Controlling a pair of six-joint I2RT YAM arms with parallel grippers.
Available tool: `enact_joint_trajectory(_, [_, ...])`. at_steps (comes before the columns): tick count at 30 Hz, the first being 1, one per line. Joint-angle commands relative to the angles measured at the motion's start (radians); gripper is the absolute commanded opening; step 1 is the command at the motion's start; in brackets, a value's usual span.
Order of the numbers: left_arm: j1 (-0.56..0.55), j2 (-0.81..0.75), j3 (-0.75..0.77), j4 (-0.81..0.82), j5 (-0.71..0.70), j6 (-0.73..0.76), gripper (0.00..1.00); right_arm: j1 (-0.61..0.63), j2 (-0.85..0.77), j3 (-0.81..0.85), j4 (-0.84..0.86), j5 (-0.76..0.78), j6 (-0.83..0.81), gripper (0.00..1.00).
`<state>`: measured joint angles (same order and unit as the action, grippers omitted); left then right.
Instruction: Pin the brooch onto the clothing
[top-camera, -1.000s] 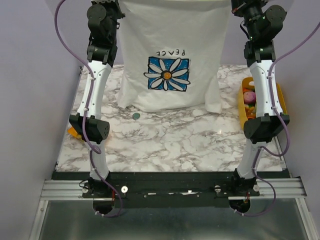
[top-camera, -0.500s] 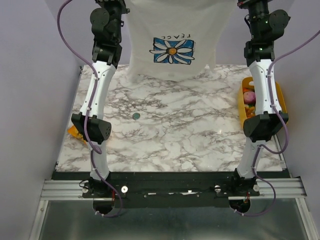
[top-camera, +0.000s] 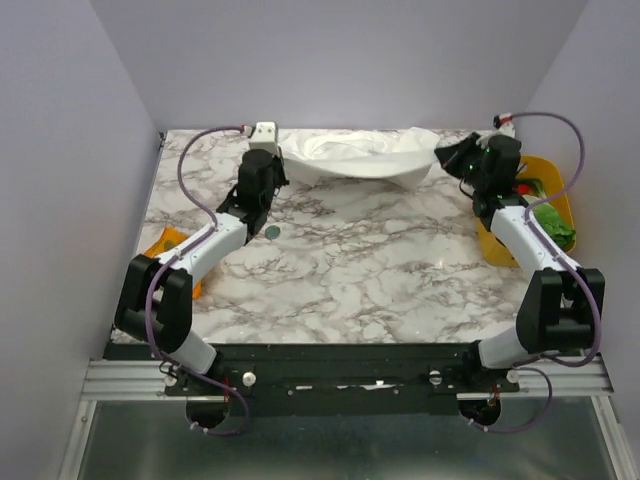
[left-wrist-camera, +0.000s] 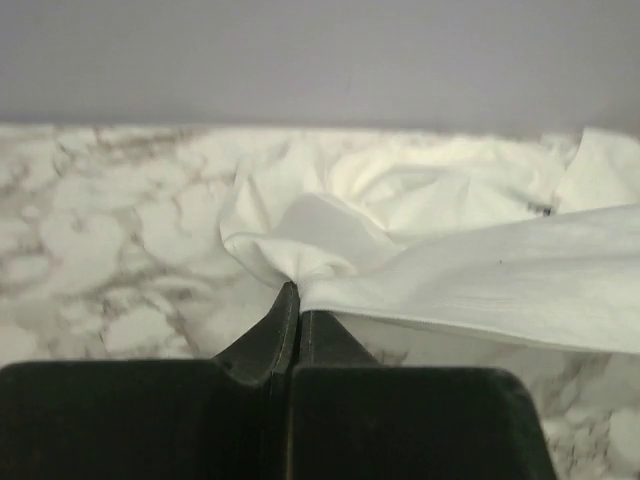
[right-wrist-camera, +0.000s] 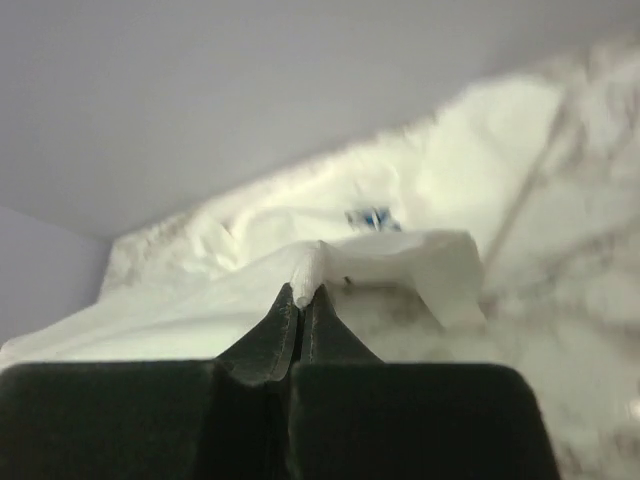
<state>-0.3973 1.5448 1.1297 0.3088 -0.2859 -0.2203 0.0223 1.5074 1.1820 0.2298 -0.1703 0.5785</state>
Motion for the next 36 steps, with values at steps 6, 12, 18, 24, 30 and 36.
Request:
enact_joint_trajectory(6, [-0.15,-0.184,-0.247,-0.049,-0.053,-0.122,0.0,-0.002,-0.234,-0.361,-0.196,-0.002,0.11,0.01])
enact_joint_trajectory(12, [-0.192,-0.301,-0.411,-0.157,-0.114,-0.189,0.0,-0.004,-0.442,-0.512,-0.362,0.014,0.106,0.01])
enact_joint_trajectory(18, [-0.255,-0.387,-0.499,-0.333,-0.111,-0.28,0.0,-0.004,-0.541,-0.571,-0.57,0.002,0.126,0.01])
enact_joint_trajectory(24, [-0.327,-0.426,-0.524,-0.517,-0.11,-0.424,0.0,-0.004,-0.644,-0.562,-0.777,0.005,0.129,0.01])
enact_joint_trajectory(30, [-0.379,-0.494,-0.544,-0.67,-0.128,-0.565,0.0,-0.004,-0.696,-0.513,-0.961,0.017,0.112,0.01])
enact_joint_trajectory(36, [-0.403,-0.551,-0.522,-0.825,-0.104,-0.643,0.0,-0.004,-0.714,-0.522,-1.08,0.002,0.107,0.01])
